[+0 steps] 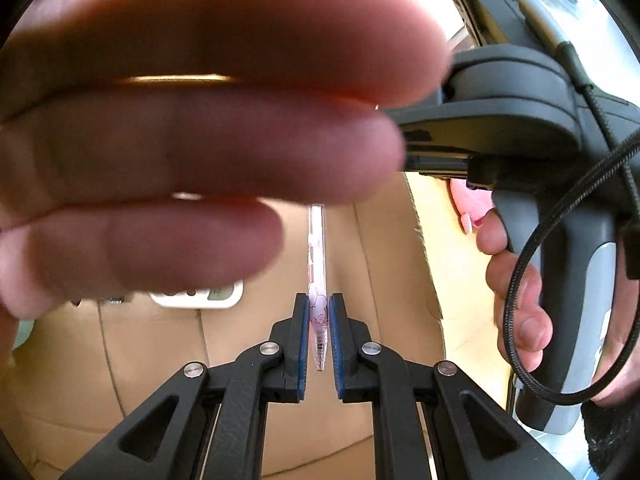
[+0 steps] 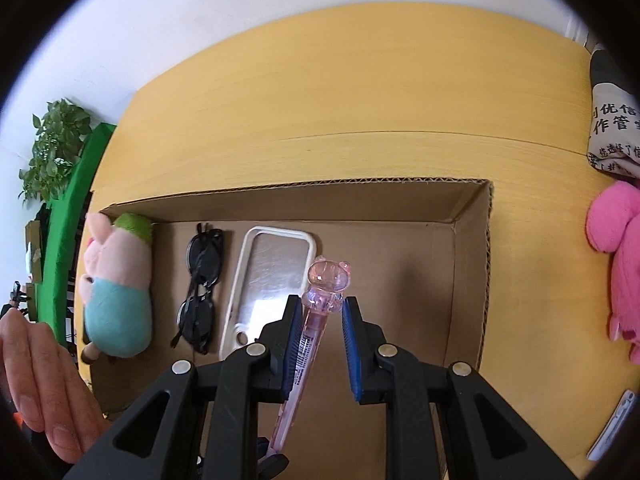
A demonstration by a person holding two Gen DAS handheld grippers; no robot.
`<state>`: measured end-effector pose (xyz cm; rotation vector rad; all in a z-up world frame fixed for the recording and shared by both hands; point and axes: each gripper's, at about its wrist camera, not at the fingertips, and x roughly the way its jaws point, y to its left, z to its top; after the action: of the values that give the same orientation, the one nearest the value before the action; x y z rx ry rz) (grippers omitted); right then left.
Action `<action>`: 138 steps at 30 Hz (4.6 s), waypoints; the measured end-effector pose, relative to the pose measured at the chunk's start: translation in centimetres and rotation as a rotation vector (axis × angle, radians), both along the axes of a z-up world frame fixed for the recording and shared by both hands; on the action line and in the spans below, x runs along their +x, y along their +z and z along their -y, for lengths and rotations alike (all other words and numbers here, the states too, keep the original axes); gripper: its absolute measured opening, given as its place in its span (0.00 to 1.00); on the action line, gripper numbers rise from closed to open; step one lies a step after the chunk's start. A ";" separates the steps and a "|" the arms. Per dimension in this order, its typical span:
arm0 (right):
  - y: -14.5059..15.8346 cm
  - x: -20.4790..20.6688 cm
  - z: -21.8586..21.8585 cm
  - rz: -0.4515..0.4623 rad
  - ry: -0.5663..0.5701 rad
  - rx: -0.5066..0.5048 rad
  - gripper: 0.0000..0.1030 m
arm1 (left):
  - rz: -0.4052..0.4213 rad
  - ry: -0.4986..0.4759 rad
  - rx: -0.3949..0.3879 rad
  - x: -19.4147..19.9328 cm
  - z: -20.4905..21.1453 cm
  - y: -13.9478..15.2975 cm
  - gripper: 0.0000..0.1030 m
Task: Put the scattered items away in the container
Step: 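Lift the pink pen with the left gripper and carry it over the box, then lower the pen into the box and open the left gripper, then move the left gripper toward the white earbud case, then close the left gripper on the white earbud case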
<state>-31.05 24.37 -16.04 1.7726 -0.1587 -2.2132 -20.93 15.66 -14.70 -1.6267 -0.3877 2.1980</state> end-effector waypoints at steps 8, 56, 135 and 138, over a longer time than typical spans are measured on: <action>-2.6 -1.7 0.6 0.025 0.011 0.033 0.19 | 0.047 0.013 0.003 -1.9 0.2 -2.4 0.09; 5.2 20.9 -2.5 -0.188 0.023 -0.006 0.67 | -0.168 0.324 -0.245 18.1 10.3 10.2 0.93; -7.0 37.5 12.0 -0.209 0.238 -0.034 0.67 | 0.168 -0.071 -0.113 20.4 13.3 -8.7 0.86; -7.4 37.6 12.1 -0.234 0.219 -0.046 0.67 | 0.161 -0.046 -0.090 20.2 13.3 -8.5 0.86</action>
<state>6.51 12.27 -23.44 1.4192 0.0337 -2.2145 -0.70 2.34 -23.21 -1.8490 -0.2950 2.0853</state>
